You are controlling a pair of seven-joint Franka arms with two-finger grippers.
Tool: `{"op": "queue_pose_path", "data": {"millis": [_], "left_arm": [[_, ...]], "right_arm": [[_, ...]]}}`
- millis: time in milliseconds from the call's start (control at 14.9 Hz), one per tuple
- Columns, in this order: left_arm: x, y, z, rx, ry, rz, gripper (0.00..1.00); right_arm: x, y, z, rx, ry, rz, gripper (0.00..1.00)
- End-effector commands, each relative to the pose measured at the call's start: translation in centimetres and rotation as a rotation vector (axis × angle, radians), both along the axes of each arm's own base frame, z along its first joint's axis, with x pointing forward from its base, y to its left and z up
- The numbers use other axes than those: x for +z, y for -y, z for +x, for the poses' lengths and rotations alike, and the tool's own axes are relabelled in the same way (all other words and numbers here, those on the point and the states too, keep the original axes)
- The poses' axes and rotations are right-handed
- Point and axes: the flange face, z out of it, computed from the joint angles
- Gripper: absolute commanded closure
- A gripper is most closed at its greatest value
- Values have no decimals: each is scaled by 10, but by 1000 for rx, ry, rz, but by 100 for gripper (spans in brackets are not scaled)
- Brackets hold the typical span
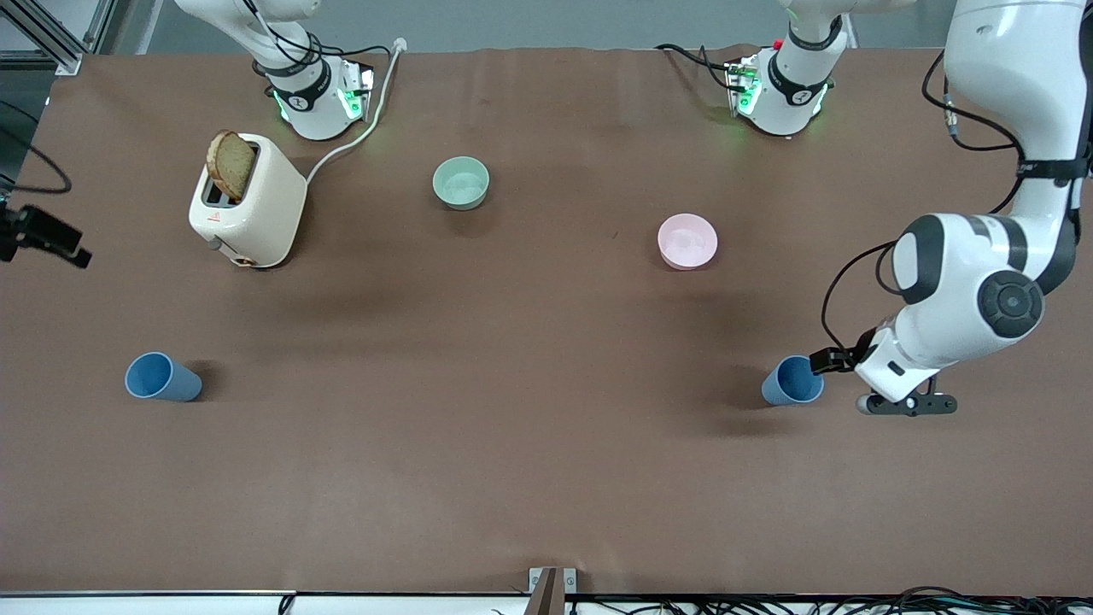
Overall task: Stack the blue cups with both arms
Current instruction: 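Reach the left gripper and the right gripper down to the two blue cups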
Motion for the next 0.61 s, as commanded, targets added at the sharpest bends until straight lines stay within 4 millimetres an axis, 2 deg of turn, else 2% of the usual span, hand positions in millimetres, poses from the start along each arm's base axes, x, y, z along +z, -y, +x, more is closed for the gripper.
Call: {"op": "queue_pose_path", "data": {"millis": [0, 134, 336, 538], "left_arm": [[-16, 3, 5, -5, 3, 3, 34], [-30, 3, 4, -4, -17, 3, 57], [-38, 4, 5, -3, -28, 2, 99], [-31, 10, 8, 6, -19, -2, 100]], "right_arm": [[-66, 52, 23, -4, -27, 7, 0], [-119, 88, 36, -9, -58, 8, 0], [-203, 120, 50, 8, -90, 25, 1], [-272, 134, 58, 51, -72, 80, 1]]}}
